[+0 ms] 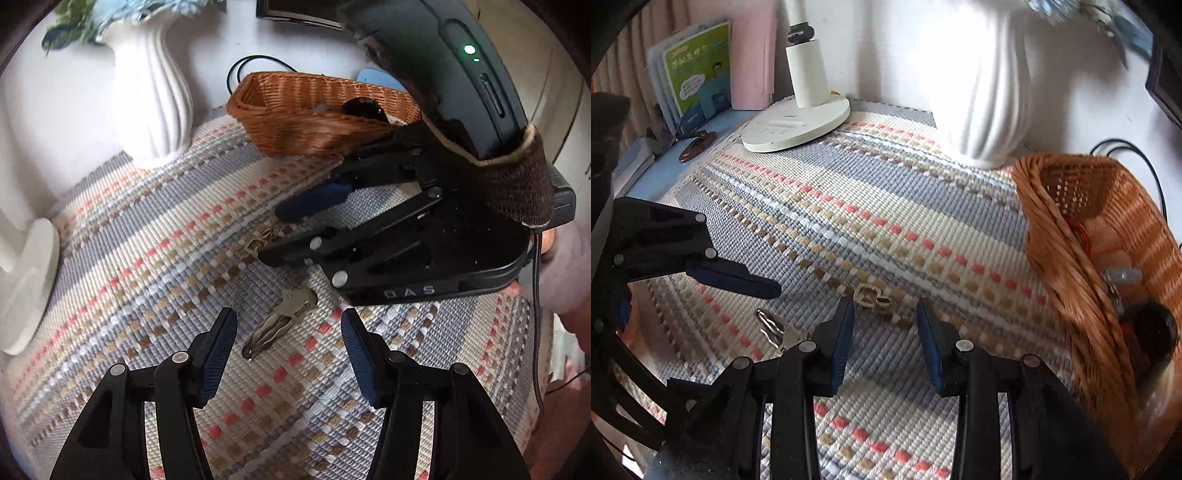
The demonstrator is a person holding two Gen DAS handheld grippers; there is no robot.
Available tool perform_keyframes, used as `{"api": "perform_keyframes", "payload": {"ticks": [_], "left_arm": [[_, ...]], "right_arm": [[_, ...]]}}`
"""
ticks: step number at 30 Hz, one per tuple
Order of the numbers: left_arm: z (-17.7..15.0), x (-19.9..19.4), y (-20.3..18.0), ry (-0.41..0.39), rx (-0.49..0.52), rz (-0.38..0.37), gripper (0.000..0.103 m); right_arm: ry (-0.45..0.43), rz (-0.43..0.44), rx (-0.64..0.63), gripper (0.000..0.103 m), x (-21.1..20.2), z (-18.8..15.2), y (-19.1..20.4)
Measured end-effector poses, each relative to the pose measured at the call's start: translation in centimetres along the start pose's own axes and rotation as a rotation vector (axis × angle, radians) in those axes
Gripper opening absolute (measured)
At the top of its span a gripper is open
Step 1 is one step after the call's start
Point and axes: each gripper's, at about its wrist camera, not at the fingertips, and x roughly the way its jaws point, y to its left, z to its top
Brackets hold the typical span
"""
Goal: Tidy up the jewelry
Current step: 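Grasp the second silver key hair clip with the left tool, then carry the hair clip into the basket with the left tool and open it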
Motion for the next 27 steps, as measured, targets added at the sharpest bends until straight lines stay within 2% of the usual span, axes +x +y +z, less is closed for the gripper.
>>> {"api": "perform_keyframes", "payload": {"ticks": [3,4,5,6,10,11,12,18,21,25,27], "left_arm": [[0.0,0.2,0.2,-0.009,-0.007,-0.012,0.059],[0.1,0.2,0.1,-0.010,-0.008,-0.017,0.057],[0.2,0.5,0.1,-0.012,-0.007,-0.017,0.049],[0.3,0.6,-0.1,-0.014,0.000,-0.012,0.041],[0.5,0.8,-0.6,-0.018,0.022,0.014,0.026],[0.4,0.7,-0.8,-0.018,0.025,0.013,0.018],[0.4,0.7,-1.0,-0.019,0.025,0.010,0.016],[0.4,0.3,-2.2,-0.032,0.023,0.006,0.016],[0.2,-1.6,-3.2,-0.057,0.014,0.011,0.016],[1.3,-4.0,-3.7,-0.108,0.001,-0.004,0.016],[2.4,-5.4,-4.0,-0.140,0.004,-0.004,0.016]], "right_arm": [[-0.014,-0.014,-0.022,0.029,0.3,0.2,0.4],[-0.018,-0.012,-0.034,0.018,0.2,0.2,0.6],[-0.020,-0.003,-0.037,0.013,0.3,0.2,0.7],[-0.023,-0.001,-0.040,0.013,0.2,0.1,0.8],[-0.027,0.003,-0.032,0.012,-0.1,-0.2,0.7],[-0.027,0.011,-0.022,0.012,-0.2,-0.3,0.5],[-0.025,0.018,-0.009,0.012,-0.4,-0.4,0.3],[-0.037,0.023,0.057,0.012,-2.5,-1.4,-0.9],[-0.059,0.029,0.091,0.012,-4.4,-2.2,-1.6],[-0.100,0.030,0.126,0.012,-8.3,-3.2,-2.4],[-0.148,0.018,0.141,0.012,-11.1,-3.3,-3.3]]}}
